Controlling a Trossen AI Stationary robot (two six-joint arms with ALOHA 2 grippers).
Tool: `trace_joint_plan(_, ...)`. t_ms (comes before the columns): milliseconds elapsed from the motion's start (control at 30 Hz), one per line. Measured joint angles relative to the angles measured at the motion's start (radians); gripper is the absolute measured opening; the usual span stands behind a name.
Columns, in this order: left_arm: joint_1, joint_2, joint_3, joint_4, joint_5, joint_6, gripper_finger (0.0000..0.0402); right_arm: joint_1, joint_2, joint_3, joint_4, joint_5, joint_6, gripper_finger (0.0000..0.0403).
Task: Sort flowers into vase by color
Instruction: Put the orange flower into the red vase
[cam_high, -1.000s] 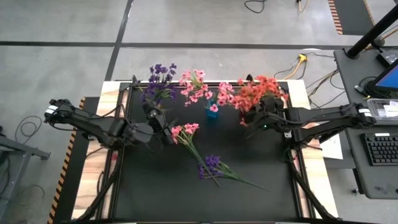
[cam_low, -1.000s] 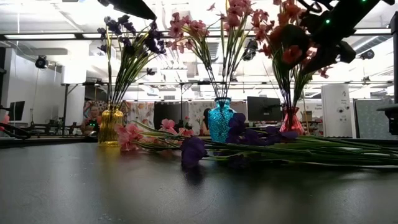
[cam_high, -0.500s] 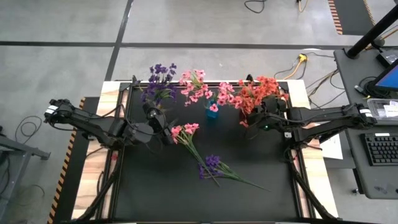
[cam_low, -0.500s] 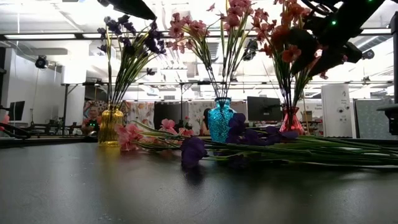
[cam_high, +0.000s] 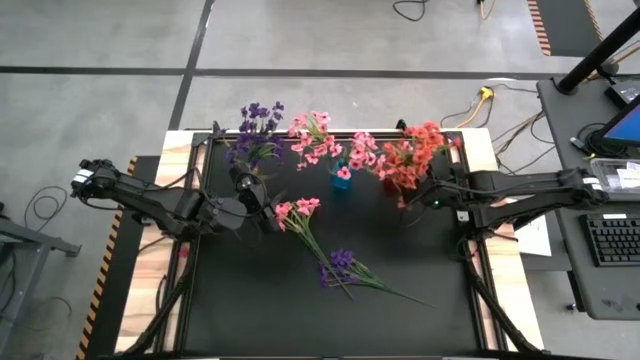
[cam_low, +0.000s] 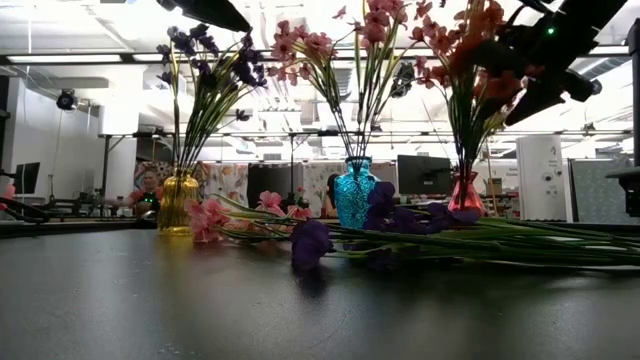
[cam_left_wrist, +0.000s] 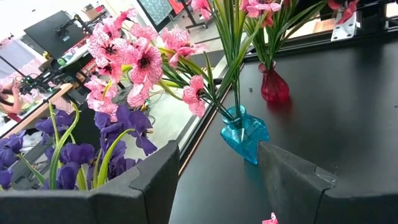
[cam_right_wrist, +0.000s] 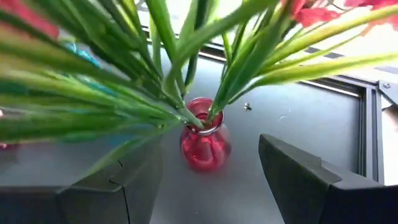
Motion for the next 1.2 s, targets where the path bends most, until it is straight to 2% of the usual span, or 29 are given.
trace_joint_plan(467,0.000,0.000,0.000,0.000,0.000,-0.003,0.0200,0.000,-0.078,0.000,0.005,0.004,0.017,0.0251)
trace_joint_plan(833,0.000,0.000,0.000,-0.001,0.000,-0.004,0.0200,0.000,-0.102,0.000,-0.077,-0.034,0.034,0.0246)
trace_joint_plan(1200,0.000,0.000,-0.001,-0.002,0.000,-0.004,0.0200,0.000,-0.131,0.000,-0.079,-0.110,0.033,0.0229)
